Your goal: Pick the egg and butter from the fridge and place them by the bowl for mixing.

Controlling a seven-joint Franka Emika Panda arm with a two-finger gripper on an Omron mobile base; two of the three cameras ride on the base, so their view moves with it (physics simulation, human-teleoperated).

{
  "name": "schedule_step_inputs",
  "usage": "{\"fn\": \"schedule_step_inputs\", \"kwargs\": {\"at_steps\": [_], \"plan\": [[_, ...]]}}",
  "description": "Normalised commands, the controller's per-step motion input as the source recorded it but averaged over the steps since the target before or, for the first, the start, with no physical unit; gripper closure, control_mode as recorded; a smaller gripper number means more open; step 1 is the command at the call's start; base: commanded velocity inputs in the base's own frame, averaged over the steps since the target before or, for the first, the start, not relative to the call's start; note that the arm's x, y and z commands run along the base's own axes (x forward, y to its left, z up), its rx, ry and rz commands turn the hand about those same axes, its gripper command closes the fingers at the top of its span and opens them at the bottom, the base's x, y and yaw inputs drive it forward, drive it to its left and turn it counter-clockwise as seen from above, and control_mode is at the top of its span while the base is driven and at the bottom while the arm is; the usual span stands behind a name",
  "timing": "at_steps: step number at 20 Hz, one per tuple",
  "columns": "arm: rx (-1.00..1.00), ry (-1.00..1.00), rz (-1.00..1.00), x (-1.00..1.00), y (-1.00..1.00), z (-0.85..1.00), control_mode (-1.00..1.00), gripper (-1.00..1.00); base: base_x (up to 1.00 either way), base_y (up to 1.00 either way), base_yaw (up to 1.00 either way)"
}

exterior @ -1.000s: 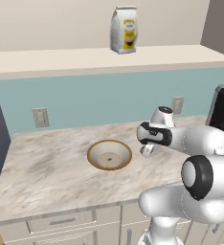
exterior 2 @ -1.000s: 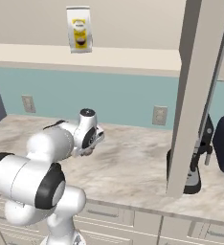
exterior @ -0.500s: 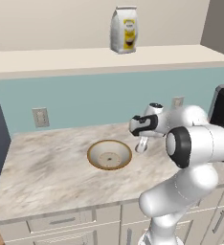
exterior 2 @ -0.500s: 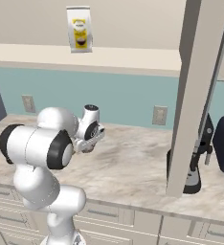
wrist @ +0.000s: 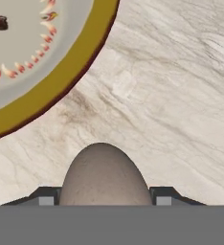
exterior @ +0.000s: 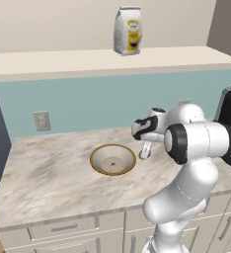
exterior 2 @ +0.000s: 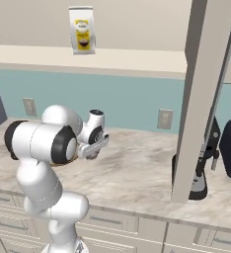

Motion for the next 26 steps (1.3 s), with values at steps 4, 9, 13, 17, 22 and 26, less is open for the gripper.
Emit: {"fn": "schedule_step_inputs", "kwargs": {"at_steps": [4,9,13,17,22,26], "plan": [[0.0,0.0,0.0,0.0,0.0,-0.06,-1.0,-1.0,0.0,0.0,0.0],[0.0,0.0,0.0,0.0,0.0,0.0,-1.0,-1.0,0.0,0.0,0.0],[0.0,-0.03,0.0,0.0,0.0,0.06,-1.0,-1.0,0.0,0.0,0.0],[0.0,-0.04,0.0,0.01,0.0,0.44,-1.0,-1.0,0.0,0.0,0.0],[-0.01,-0.09,0.0,-0.09,-0.04,0.75,-1.0,-1.0,0.0,0.0,0.0],[-0.04,-0.1,-0.02,-0.64,-0.14,0.85,-1.0,-1.0,0.0,0.0,0.0]]}}
